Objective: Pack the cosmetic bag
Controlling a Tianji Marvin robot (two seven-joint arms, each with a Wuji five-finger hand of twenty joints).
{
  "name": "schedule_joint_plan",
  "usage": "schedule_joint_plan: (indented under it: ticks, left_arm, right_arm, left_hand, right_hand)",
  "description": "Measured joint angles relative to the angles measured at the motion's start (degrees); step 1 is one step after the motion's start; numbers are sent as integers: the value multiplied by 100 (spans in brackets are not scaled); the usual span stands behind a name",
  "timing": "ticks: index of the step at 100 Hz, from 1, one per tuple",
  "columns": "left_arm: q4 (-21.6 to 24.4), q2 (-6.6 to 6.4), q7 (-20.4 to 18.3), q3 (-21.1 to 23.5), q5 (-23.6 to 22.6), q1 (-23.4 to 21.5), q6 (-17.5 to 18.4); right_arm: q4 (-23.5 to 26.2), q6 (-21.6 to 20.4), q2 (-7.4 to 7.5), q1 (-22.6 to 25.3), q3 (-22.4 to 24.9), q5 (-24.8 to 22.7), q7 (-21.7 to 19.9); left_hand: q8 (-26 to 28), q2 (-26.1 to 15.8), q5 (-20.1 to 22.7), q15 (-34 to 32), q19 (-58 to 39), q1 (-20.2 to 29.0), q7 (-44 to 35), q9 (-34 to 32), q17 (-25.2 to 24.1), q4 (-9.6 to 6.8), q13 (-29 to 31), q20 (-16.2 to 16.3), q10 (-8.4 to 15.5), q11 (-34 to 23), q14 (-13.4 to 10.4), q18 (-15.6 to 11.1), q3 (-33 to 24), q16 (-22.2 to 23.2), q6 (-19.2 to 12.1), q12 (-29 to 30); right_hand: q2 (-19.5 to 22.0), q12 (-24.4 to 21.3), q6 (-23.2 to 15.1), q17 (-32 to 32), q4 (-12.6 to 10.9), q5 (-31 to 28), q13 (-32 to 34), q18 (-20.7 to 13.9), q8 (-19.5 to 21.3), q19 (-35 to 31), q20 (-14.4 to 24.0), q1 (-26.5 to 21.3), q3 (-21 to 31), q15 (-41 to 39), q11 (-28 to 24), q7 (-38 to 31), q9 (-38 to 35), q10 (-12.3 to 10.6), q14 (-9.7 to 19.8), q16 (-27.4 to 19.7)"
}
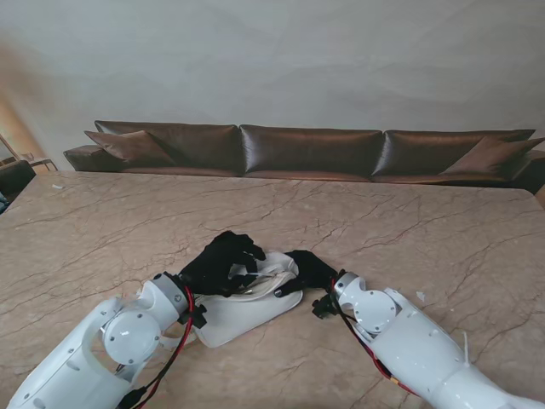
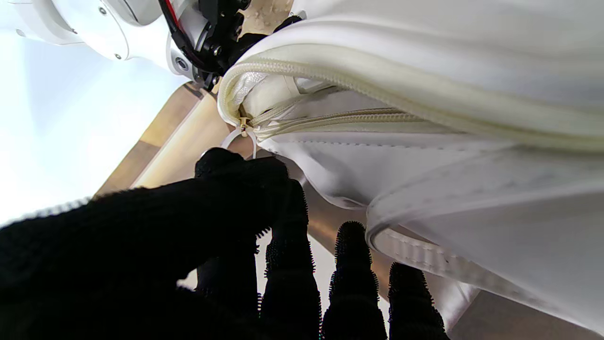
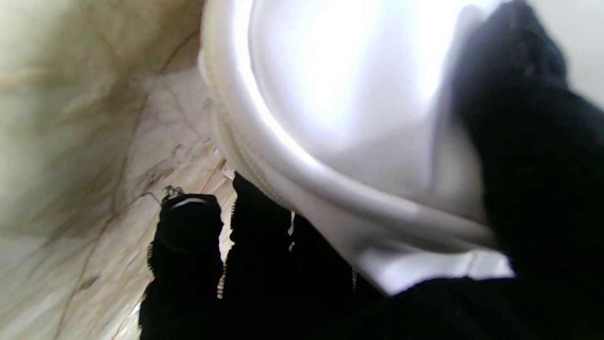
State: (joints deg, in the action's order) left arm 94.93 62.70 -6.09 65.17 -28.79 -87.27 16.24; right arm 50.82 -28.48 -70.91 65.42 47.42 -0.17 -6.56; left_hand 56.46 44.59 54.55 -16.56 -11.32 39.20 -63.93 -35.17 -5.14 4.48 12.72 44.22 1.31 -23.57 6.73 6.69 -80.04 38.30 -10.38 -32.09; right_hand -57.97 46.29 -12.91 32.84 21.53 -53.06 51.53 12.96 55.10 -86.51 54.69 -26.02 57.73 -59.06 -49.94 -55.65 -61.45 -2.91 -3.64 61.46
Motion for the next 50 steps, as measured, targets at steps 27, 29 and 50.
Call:
schedule_joint_plan:
  ticks: [27, 29, 50]
  left_arm:
    - [-134, -7, -10, 175, 139, -54, 170]
    - [-136, -5, -6, 199, 138, -69, 177]
    - [-136, -1, -1, 453, 38, -239, 251]
  right_arm:
    - [112, 22, 11, 70, 119, -142, -24]
    - [135, 32, 14, 88, 141, -154, -26]
    - [275, 147, 33, 231, 314, -229, -22]
  left_hand:
    - [68, 129, -123, 102, 87, -123, 98, 8, 25, 52, -2, -264, 0, 50, -7, 12, -18, -2, -144, 0]
    - [68, 185, -123, 103, 86, -123, 132, 8, 25, 116, -2, -264, 0, 50, -7, 16, -18, -2, -160, 0]
    - [71, 185, -124, 115, 86, -130, 205, 70, 25, 219, -2, -265, 176, 130, -8, 31, -18, -2, -289, 5]
  right_hand:
    - [0, 4, -8, 65, 1, -9, 60, 0, 0, -79, -249, 17, -11, -25, 0, 0, -78, 0, -1, 0]
    - [0, 4, -8, 71, 1, -9, 64, 0, 0, -80, -255, 17, -12, -25, 0, 0, -82, 0, -1, 0]
    - [29, 4, -8, 80, 3, -130, 191, 0, -1, -167, -329, 17, -271, -26, -1, 0, -221, 0, -1, -6]
